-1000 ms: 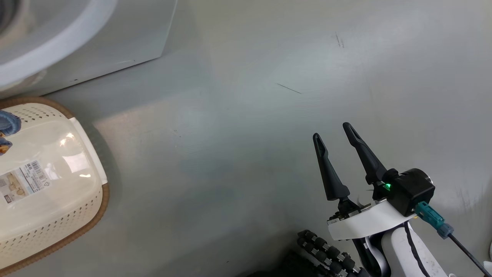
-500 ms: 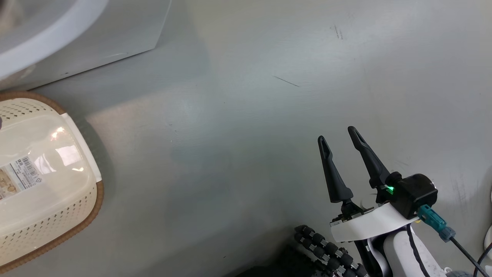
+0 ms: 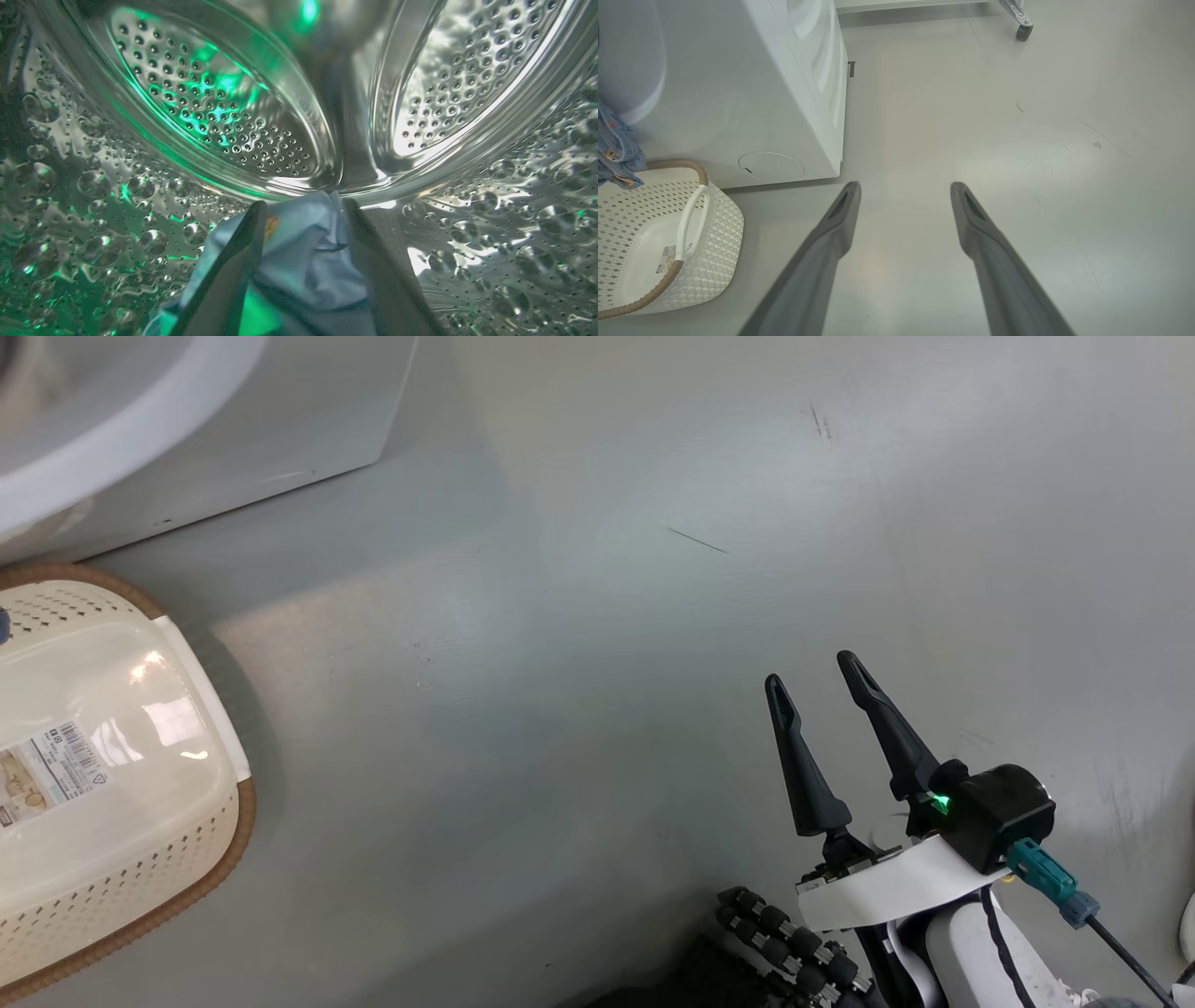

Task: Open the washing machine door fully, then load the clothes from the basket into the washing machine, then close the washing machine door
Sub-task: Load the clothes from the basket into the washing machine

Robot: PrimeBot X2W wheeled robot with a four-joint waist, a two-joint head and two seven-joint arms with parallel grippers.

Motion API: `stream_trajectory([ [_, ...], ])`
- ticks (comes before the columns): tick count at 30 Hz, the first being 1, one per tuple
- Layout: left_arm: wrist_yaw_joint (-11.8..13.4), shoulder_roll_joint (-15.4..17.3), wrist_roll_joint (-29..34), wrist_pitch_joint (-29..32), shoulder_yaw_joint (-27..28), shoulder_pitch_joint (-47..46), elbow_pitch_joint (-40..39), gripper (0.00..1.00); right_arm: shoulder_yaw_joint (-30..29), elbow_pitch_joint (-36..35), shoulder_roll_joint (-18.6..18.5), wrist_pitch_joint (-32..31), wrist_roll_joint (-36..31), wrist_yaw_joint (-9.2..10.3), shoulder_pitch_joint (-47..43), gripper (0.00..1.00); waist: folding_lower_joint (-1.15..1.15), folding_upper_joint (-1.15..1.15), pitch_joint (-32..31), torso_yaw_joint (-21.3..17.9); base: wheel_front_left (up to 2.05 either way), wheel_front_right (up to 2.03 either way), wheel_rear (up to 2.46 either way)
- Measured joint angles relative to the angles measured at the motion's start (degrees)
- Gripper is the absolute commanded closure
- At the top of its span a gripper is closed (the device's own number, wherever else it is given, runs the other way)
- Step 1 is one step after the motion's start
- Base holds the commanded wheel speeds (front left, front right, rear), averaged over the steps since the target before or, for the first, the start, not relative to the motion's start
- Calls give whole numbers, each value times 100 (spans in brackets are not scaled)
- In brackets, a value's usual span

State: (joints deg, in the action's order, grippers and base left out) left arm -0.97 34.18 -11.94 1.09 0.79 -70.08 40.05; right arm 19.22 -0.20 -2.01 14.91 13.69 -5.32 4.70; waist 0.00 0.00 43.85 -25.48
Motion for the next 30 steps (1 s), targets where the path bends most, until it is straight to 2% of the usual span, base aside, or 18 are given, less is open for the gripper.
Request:
stream_trajectory([
  [10,152,46,336,162,-270,-74,646,0,90,29,0,0,85,-1,79,0,0,0,-206,-29,0,0,0],
  [19,310,-156,452,-24,-438,-166,1159,0,87,69,-1,0,143,1,194,0,0,0,-421,56,0,0,0],
  [24,388,-381,503,-241,-477,-171,1492,0,49,120,-3,0,144,8,236,0,0,0,-549,139,0,0,0],
  [30,411,-822,313,-503,-407,-192,1887,0,-18,168,-9,0,142,18,361,0,0,0,-723,289,0,0,0],
])
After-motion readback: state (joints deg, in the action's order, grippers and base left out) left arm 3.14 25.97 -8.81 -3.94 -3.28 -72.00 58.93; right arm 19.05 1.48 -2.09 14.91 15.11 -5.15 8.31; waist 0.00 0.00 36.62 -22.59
